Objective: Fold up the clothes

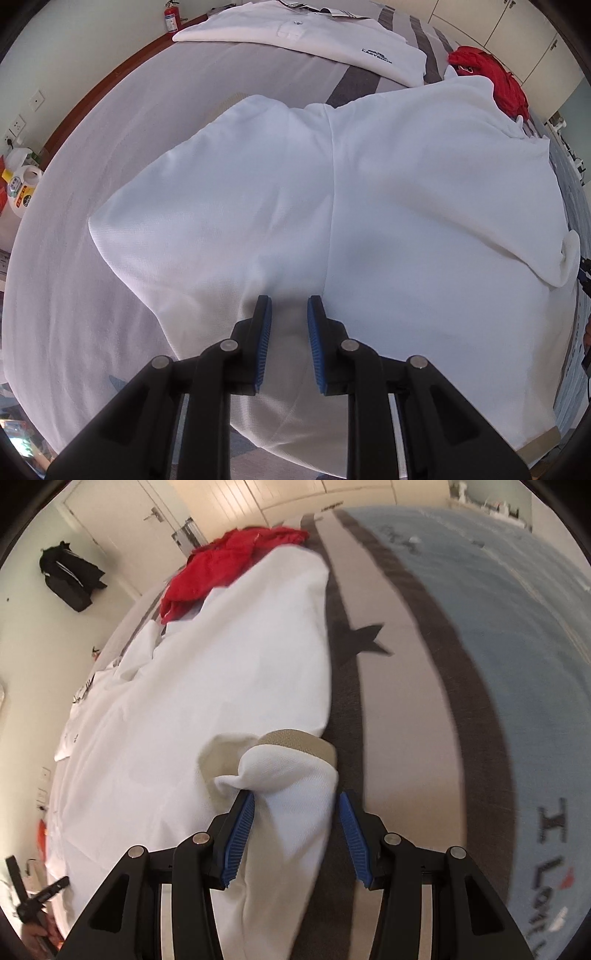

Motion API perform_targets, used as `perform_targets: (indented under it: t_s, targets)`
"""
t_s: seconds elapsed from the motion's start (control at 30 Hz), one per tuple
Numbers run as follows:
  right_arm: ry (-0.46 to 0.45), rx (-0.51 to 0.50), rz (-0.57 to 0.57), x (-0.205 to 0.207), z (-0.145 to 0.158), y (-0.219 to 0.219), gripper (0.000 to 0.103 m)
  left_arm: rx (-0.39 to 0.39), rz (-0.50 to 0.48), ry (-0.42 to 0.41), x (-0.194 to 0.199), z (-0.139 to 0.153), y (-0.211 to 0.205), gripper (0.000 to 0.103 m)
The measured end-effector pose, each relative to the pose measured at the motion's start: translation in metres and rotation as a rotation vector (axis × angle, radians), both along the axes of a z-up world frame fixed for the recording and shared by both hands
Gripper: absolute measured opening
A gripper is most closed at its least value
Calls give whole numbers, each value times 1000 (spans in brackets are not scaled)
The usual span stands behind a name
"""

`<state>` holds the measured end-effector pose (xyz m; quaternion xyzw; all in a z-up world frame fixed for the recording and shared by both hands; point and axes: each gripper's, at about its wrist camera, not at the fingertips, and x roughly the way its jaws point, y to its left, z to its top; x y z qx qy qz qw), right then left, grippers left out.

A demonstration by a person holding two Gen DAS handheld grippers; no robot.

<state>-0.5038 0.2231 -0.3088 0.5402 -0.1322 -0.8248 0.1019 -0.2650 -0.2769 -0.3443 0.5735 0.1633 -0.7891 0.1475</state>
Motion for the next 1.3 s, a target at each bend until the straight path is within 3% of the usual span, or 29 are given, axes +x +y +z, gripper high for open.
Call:
perform_targets:
  t_s: [0.03, 0.07, 0.1, 0.13, 0.27, 0.43, 0.57, 0.63, 0.7, 0.77, 0.97, 1.1, 1.23, 1.3]
  targets:
    - [-22, -13, 24, -5, -5, -4, 43, -1, -1, -1, 0, -1, 0, 17]
    - [-28, -4, 34, -6, -7, -6, 31, 0, 0, -2, 0, -1, 0, 17]
    - [-32, 7, 43, -7, -8, -8, 11, 1, 0, -2, 0, -2, 1, 17]
    - [-29, 25, 40, -6, -6, -8, 7, 1, 1, -3, 1, -2, 1, 17]
    - [-1, 1, -33, 21, 24, 16, 7, 2, 5, -9, 3, -2, 2, 17]
    - [-1, 36, -132, 73, 84, 62, 6, 32, -2, -21, 8, 1, 7, 17]
    - [-83, 113, -194, 112, 116, 88, 7, 68, -46, 21, 7, 14, 24, 17]
    - [-135, 140, -273, 124, 115, 110, 13, 85, -76, 48, 6, 18, 33, 17]
    - [-121, 117, -323, 131, 103, 128, 34, 69, -95, 49, 5, 17, 39, 17]
    - [-120, 160, -342, 138, 84, 135, 41, 58, -83, 36, 4, 13, 35, 17]
    - [-177, 66, -295, 186, 48, 109, 41, 11, -50, 66, 26, 30, 32, 17]
    - [-216, 1, -263, 219, 24, 91, 41, 78, -42, 30, 51, 21, 30, 29]
    - [-254, -64, -231, 252, 0, 73, 41, 173, -30, 14, 66, 9, 35, 51]
    - [-234, -72, -238, 249, -2, 74, 41, 212, -37, 12, 67, 0, 41, 52]
